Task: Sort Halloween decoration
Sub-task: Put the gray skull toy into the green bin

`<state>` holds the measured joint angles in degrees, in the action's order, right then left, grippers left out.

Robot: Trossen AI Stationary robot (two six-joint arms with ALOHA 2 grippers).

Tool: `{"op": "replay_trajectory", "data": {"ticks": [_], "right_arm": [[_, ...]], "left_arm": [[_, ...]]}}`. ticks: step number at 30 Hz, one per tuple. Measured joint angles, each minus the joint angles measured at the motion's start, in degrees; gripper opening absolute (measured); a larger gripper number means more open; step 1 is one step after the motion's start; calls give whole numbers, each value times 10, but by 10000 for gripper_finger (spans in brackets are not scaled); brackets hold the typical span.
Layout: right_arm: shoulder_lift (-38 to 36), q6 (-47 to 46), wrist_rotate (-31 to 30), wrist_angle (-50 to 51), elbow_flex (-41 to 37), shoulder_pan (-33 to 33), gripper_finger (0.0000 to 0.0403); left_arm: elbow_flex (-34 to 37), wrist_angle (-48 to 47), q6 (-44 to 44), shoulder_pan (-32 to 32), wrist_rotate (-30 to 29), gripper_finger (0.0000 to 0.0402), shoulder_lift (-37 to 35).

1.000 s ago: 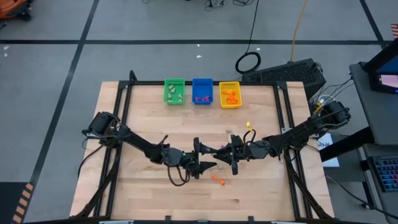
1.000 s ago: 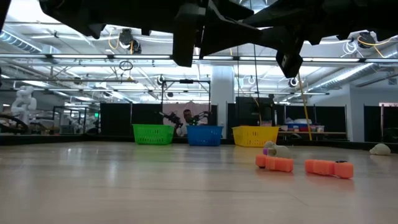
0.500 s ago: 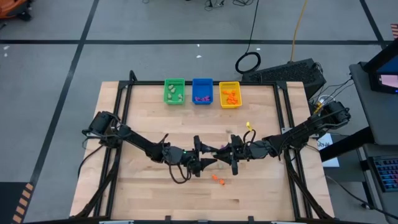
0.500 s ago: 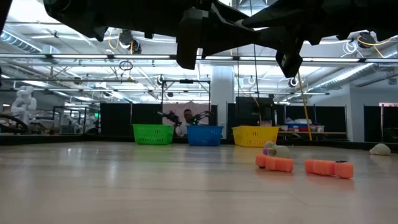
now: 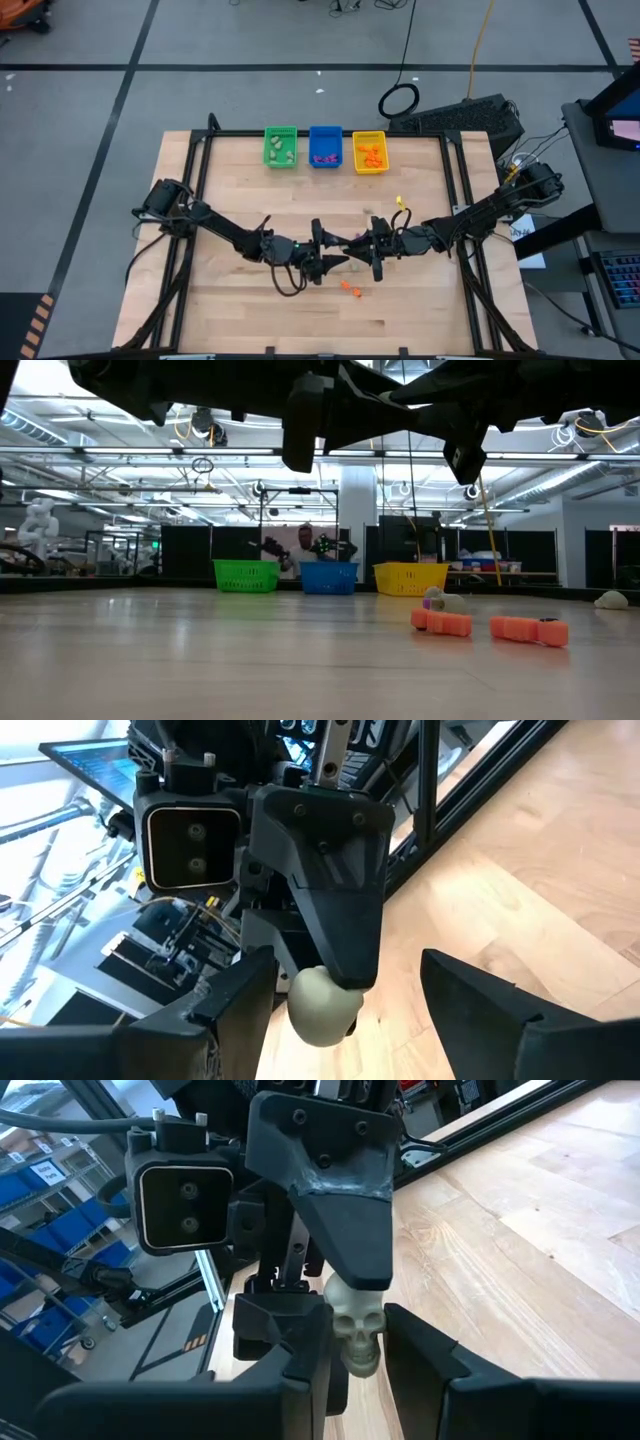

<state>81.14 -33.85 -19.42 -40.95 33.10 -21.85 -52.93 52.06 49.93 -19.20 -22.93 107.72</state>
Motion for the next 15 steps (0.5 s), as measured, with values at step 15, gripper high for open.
{"op": "replay_trajectory", "data": {"ticks": [15], "right_arm": [[0, 0, 1, 1, 0, 0, 70]], "left_arm": [[0, 3, 4, 0, -1, 140, -1]]}}
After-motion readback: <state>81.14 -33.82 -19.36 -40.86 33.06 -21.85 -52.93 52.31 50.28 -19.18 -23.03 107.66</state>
